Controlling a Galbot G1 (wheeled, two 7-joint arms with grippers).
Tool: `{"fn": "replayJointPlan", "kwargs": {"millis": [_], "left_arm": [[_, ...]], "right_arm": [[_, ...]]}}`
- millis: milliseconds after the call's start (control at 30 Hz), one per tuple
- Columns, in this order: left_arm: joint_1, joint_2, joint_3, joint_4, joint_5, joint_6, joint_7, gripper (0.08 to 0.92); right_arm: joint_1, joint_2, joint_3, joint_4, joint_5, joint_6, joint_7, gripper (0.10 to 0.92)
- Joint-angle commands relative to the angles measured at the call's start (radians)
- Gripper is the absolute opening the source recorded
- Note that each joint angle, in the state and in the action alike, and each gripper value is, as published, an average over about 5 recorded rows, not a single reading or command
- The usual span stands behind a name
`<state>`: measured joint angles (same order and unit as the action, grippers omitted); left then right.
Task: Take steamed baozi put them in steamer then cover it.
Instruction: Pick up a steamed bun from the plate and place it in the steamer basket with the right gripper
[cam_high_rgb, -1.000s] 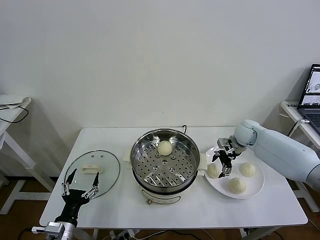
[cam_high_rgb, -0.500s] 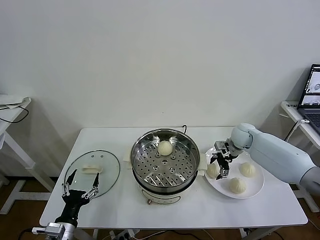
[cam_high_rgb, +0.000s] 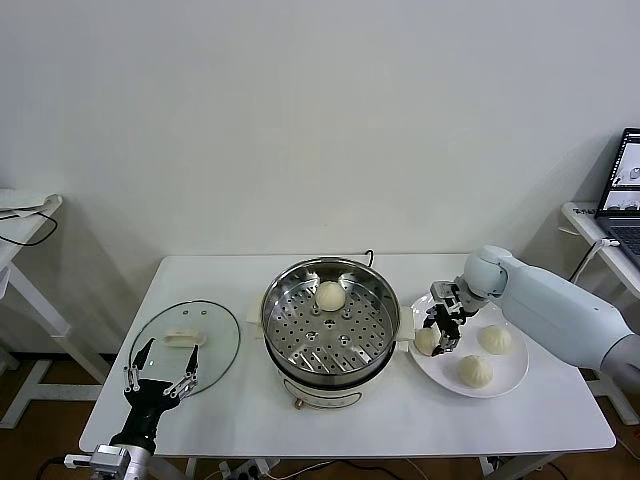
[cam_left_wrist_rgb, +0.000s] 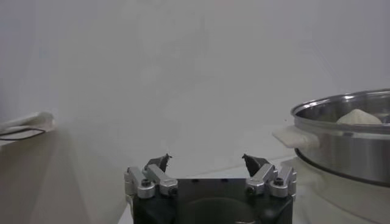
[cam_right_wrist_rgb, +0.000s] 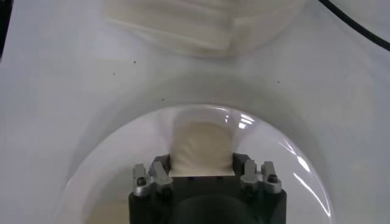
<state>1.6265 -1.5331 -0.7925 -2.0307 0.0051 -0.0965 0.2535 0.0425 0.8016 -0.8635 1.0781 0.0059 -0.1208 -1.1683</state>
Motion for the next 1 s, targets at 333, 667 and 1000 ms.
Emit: {"fn": "replayJointPlan", "kwargs": {"millis": [333, 667, 1000], "left_arm": [[0.006, 0.001, 0.009, -0.016, 0.006, 0.0, -0.003, 0.823], [0.013, 0.008, 0.012, -0.031, 0.008, 0.0, -0.004, 0.823], [0.013, 0.008, 0.009, -0.05, 0.005, 0.001, -0.004, 0.823]], "right_arm": [[0.513, -0.26, -0.378, 0.332, 0.322, -0.153, -0.076, 0.653], [0.953, -0.207, -0.682, 0.512, 0.535, -0.282, -0.067, 0.653], [1.004, 0.0, -0.694, 0.605, 0.701, -0.472, 0.068, 0.655]]}}
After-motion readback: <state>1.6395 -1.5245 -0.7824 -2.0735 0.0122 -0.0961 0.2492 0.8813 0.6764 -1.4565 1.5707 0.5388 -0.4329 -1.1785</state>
